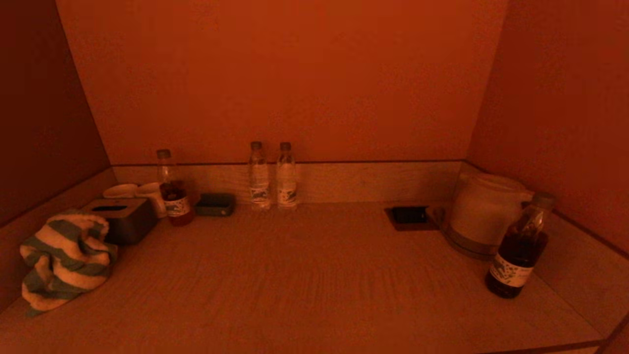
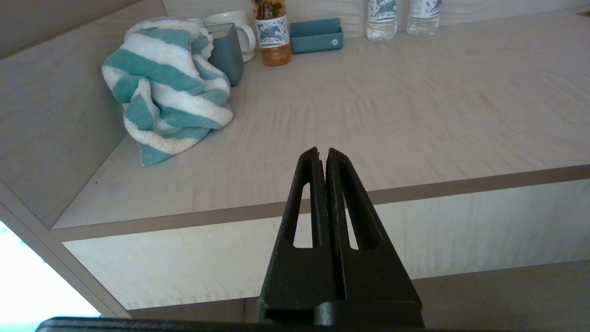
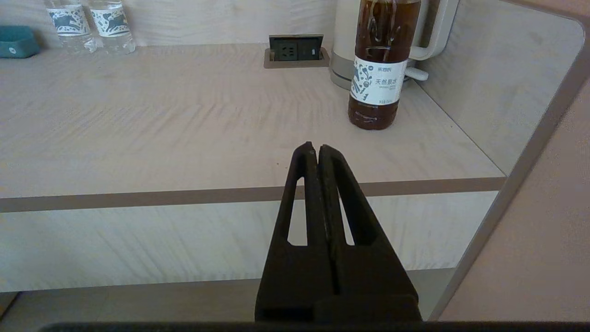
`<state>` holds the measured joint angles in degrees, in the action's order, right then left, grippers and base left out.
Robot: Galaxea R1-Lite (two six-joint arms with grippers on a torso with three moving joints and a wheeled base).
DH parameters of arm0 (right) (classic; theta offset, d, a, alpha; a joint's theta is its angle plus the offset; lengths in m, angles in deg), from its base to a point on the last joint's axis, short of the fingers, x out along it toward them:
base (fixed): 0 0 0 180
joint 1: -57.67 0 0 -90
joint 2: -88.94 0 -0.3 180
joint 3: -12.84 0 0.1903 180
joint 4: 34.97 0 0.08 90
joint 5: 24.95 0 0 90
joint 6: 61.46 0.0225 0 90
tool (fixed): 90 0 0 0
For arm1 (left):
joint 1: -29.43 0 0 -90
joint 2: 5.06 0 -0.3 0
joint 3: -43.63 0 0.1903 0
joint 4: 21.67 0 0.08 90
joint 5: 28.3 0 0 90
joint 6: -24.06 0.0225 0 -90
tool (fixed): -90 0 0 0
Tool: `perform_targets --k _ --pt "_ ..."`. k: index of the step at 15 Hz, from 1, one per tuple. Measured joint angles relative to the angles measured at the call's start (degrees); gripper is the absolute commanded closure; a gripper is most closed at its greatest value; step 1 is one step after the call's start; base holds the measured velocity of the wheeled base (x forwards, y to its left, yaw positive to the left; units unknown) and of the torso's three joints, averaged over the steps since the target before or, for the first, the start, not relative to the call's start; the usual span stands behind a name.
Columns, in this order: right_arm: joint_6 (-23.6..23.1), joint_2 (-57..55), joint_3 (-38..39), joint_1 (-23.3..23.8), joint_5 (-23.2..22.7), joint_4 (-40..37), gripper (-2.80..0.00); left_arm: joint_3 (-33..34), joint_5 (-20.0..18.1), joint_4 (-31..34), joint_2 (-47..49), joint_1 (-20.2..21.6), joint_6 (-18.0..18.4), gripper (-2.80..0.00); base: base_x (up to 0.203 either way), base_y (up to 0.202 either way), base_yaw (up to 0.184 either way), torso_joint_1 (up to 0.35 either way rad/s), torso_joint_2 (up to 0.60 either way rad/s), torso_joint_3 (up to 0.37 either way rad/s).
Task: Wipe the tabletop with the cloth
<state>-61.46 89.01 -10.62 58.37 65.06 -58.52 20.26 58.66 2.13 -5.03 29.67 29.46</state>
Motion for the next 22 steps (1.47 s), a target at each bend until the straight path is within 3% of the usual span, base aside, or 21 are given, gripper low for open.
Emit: perform_targets --k 22 --pt "0.11 0.0 0.0 0.0 -0.02 0.02 0.0 0.0 -0.01 0.0 0.0 -0.02 0.02 0.0 0.0 0.0 0.0 0.0 0.0 0.0"
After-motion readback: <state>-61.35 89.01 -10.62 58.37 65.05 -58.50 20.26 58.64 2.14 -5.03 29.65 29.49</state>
